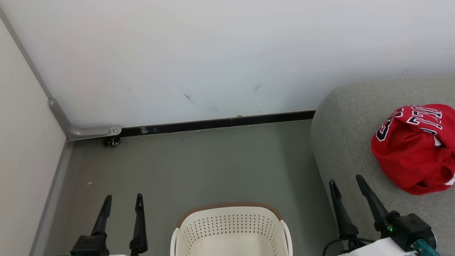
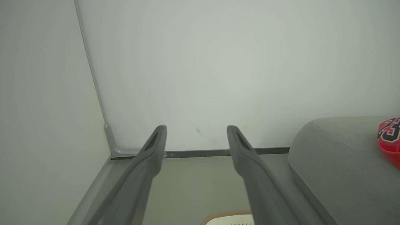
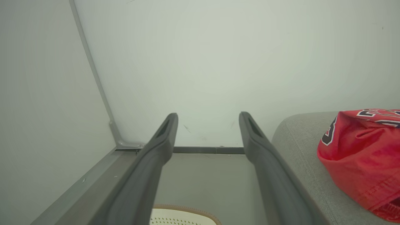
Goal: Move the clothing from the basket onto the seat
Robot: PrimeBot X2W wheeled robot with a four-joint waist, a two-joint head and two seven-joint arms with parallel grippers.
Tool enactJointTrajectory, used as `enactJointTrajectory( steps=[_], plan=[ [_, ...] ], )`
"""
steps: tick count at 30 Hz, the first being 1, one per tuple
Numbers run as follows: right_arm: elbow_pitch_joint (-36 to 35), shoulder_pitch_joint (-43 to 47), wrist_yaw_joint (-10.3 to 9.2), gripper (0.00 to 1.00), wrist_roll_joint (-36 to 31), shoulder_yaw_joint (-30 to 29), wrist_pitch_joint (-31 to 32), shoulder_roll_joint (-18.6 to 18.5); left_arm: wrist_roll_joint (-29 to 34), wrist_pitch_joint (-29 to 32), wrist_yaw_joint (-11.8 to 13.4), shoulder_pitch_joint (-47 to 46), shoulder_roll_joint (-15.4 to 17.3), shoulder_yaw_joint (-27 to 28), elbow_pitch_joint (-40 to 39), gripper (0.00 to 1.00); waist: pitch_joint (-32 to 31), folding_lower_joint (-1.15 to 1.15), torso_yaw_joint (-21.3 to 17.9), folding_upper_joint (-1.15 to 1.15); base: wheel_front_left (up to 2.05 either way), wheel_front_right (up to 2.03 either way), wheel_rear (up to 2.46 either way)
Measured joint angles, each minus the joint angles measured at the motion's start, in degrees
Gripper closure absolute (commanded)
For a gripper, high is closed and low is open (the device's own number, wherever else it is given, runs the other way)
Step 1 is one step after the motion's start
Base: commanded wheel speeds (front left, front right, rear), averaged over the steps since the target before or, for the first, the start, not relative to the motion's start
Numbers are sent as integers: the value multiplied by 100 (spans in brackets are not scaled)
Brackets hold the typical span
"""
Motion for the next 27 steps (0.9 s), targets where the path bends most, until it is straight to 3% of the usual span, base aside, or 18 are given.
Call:
enactJointTrajectory(
  steps=[27],
  plan=[
    [-333, 225, 0, 0, -34, 4, 153, 76, 146, 1, -11, -34, 31, -1, 214, 0, 95, 0, 50, 0, 0, 0, 0]
  ],
)
